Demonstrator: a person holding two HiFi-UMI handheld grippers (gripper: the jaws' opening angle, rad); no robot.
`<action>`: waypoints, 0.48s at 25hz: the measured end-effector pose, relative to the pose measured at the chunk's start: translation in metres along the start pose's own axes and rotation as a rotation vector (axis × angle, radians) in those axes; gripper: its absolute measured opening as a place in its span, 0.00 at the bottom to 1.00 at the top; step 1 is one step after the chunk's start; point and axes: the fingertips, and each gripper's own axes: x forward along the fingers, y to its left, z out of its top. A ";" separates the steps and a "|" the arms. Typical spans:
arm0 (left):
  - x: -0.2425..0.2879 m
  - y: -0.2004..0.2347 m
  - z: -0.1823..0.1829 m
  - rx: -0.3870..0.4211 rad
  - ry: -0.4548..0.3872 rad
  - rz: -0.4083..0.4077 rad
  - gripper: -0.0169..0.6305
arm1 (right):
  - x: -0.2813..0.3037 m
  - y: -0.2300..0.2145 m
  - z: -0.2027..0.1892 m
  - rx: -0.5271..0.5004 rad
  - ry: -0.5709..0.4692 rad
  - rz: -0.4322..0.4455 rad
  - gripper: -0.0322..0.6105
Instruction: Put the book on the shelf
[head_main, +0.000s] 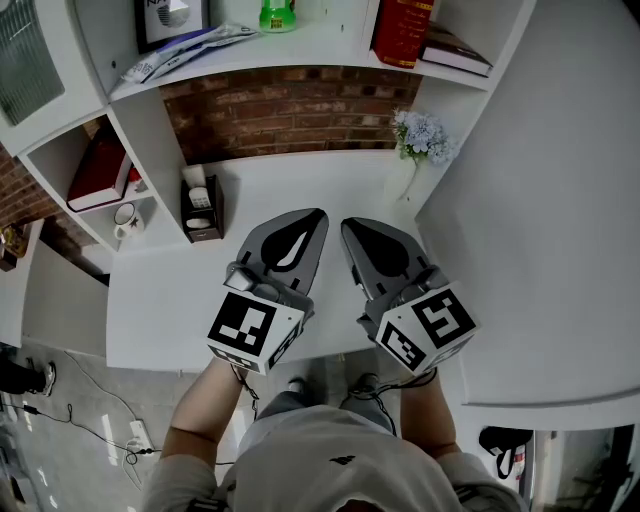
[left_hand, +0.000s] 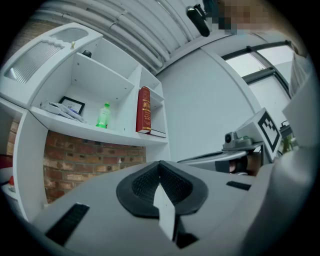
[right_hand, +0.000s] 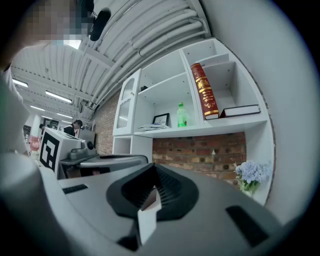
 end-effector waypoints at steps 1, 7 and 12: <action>0.001 0.000 0.000 0.002 0.000 -0.001 0.05 | -0.001 0.000 0.000 -0.002 -0.001 -0.001 0.06; 0.002 -0.003 0.005 -0.004 -0.009 -0.017 0.05 | -0.004 0.002 0.003 -0.005 -0.003 -0.008 0.06; 0.001 -0.003 0.005 -0.018 -0.011 -0.023 0.05 | -0.004 0.004 0.002 -0.005 -0.001 -0.011 0.06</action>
